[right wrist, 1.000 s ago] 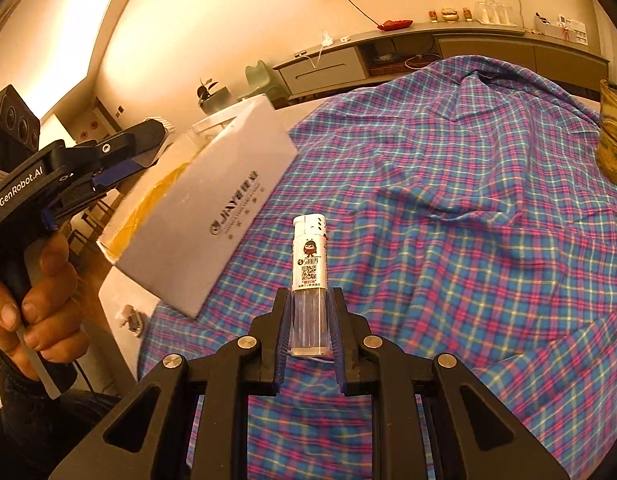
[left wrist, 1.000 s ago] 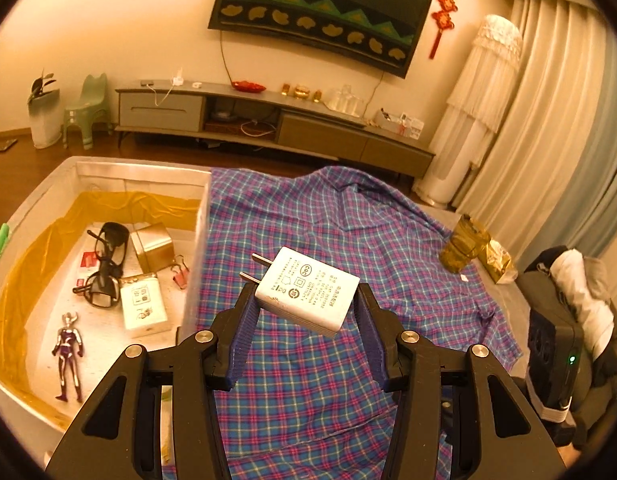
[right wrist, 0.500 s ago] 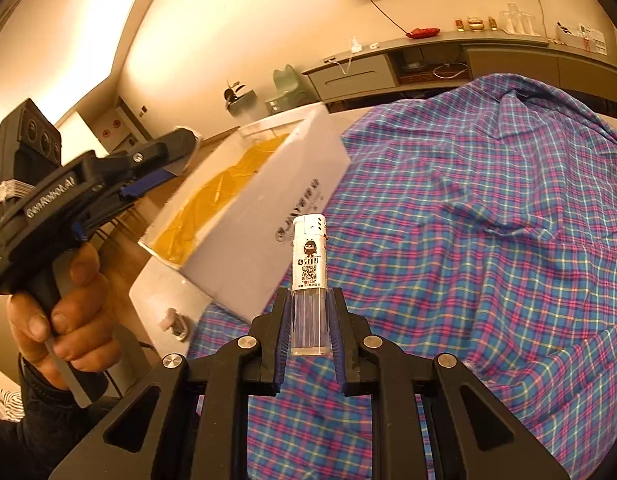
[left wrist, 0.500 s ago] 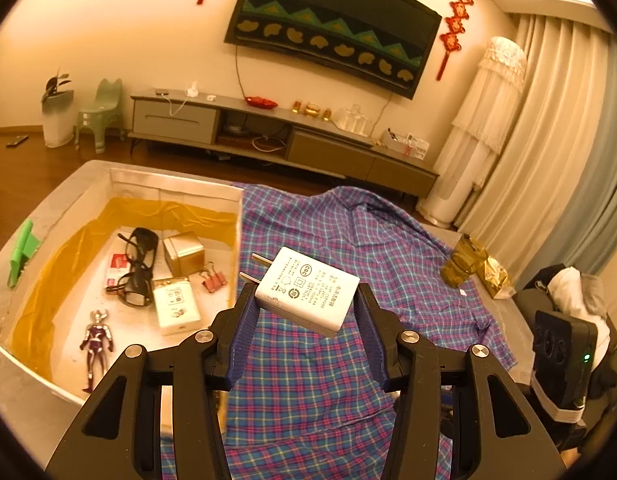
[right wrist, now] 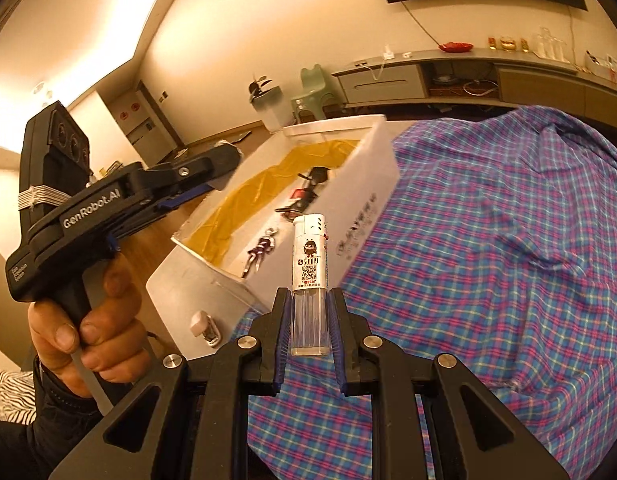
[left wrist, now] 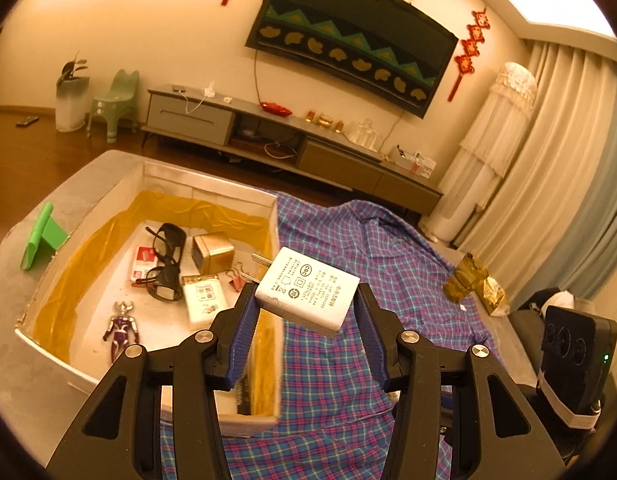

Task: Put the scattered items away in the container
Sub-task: 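Carry the charger with the left tool while the right tool carries the vial over the container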

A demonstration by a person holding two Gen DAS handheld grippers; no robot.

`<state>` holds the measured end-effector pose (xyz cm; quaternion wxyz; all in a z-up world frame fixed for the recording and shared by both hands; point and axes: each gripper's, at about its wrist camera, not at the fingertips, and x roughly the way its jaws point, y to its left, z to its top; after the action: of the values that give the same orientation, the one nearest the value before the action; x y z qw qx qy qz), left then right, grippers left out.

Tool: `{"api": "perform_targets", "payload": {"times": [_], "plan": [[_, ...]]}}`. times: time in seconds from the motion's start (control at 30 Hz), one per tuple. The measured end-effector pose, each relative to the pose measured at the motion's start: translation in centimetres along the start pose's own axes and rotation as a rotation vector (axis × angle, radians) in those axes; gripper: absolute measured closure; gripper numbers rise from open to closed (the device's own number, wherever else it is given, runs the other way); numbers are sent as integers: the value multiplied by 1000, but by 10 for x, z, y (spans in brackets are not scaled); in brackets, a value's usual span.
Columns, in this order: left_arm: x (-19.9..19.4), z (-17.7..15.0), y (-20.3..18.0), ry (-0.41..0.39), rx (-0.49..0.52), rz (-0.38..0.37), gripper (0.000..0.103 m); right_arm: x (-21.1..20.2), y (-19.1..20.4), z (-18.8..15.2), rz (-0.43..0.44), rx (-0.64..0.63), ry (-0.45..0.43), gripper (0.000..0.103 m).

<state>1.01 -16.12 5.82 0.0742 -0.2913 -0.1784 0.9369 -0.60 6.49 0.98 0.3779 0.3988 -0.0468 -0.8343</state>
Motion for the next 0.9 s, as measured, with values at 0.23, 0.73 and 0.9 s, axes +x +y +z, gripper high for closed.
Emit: {"api": "perform_targets", "payload": {"times": [0.23, 0.73, 0.9], "plan": [[-15, 6, 36, -19, -76, -2, 53, 15, 28, 11, 21, -38, 2, 83], [-35, 14, 101, -62, -230, 33, 53, 56, 68, 39, 49, -123, 31, 83], [-34, 15, 114, -66, -266, 47, 53, 71, 73, 49, 56, -133, 43, 83]]}}
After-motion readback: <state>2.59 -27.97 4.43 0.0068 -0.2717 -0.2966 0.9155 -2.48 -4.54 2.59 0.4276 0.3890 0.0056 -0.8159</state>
